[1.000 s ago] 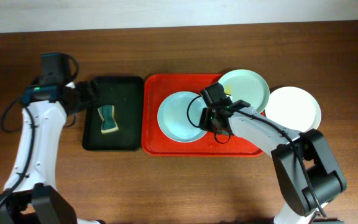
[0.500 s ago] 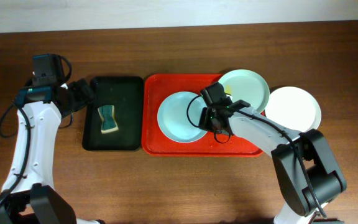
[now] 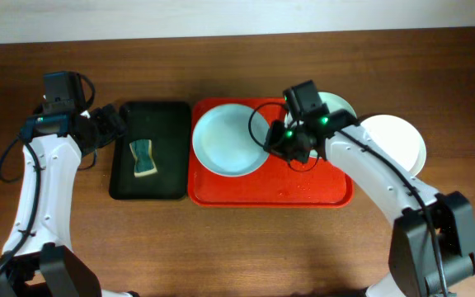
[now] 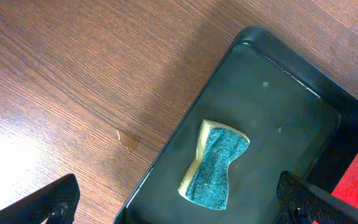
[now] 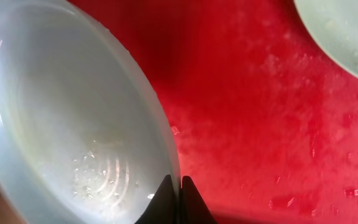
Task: Clean dirty plates on tray and stack at the side
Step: 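Lift the light-blue plate with the right gripper and carry it rightward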
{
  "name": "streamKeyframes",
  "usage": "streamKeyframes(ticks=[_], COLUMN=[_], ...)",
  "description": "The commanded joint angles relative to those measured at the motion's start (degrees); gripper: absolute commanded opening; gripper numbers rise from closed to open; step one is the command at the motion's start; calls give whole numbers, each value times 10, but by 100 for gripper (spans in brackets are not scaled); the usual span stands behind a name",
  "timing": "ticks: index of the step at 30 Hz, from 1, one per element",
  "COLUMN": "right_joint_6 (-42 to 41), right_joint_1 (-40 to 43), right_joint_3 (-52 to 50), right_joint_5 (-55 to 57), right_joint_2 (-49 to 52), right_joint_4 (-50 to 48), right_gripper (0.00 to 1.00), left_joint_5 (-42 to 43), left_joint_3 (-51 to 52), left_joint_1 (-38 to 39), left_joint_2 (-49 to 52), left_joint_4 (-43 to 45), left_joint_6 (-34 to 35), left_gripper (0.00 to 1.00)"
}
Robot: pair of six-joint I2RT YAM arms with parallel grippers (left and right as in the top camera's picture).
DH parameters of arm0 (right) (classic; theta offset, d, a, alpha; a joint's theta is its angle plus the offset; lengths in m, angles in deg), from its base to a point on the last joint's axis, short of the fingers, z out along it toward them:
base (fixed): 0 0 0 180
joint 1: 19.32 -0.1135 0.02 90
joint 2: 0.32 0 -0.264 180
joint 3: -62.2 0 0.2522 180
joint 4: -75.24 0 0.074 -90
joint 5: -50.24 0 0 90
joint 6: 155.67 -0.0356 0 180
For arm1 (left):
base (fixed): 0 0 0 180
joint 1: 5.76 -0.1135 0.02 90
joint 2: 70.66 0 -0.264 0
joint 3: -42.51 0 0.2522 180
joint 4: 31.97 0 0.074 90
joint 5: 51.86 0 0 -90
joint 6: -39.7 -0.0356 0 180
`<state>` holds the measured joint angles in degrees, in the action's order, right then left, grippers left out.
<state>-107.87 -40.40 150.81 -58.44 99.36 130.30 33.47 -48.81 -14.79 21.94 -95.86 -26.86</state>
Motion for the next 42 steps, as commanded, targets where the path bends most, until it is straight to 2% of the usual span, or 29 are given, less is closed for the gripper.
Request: streamKeyframes(ticks=[1, 5, 8, 13, 22, 33, 40, 42], right_joint_6=[-3, -40, -53, -53, -53, -47, 95, 158], right_joint_1=[-14, -50, -92, -153, -200, -203, -228, -236], right_joint_3=[55, 71, 71, 71, 71, 71, 71, 71], right_joint_5=[21, 119, 210, 296, 344, 360, 421, 434], right_joint_2=[-16, -16, -11, 14, 97, 103, 103, 103], right_joint_4=[25, 17, -18, -92, -198, -250, -341, -375], right_gripper=[4, 4, 4, 4, 4, 4, 4, 4], left_joint_5=[4, 4, 4, 4, 4, 4, 4, 4], left_joint_3=[0, 0, 0, 0, 0, 0, 0, 0], left_joint_1=[0, 0, 0, 0, 0, 0, 0, 0], left_joint_2=[-7, -7, -7, -7, -7, -7, -7, -7], left_joint_4=[-1, -1, -1, -1, -1, -1, -1, -1], left_joint_6=[5, 5, 5, 5, 5, 5, 5, 5], left_gripper=[99, 99, 99, 99, 99, 99, 99, 99])
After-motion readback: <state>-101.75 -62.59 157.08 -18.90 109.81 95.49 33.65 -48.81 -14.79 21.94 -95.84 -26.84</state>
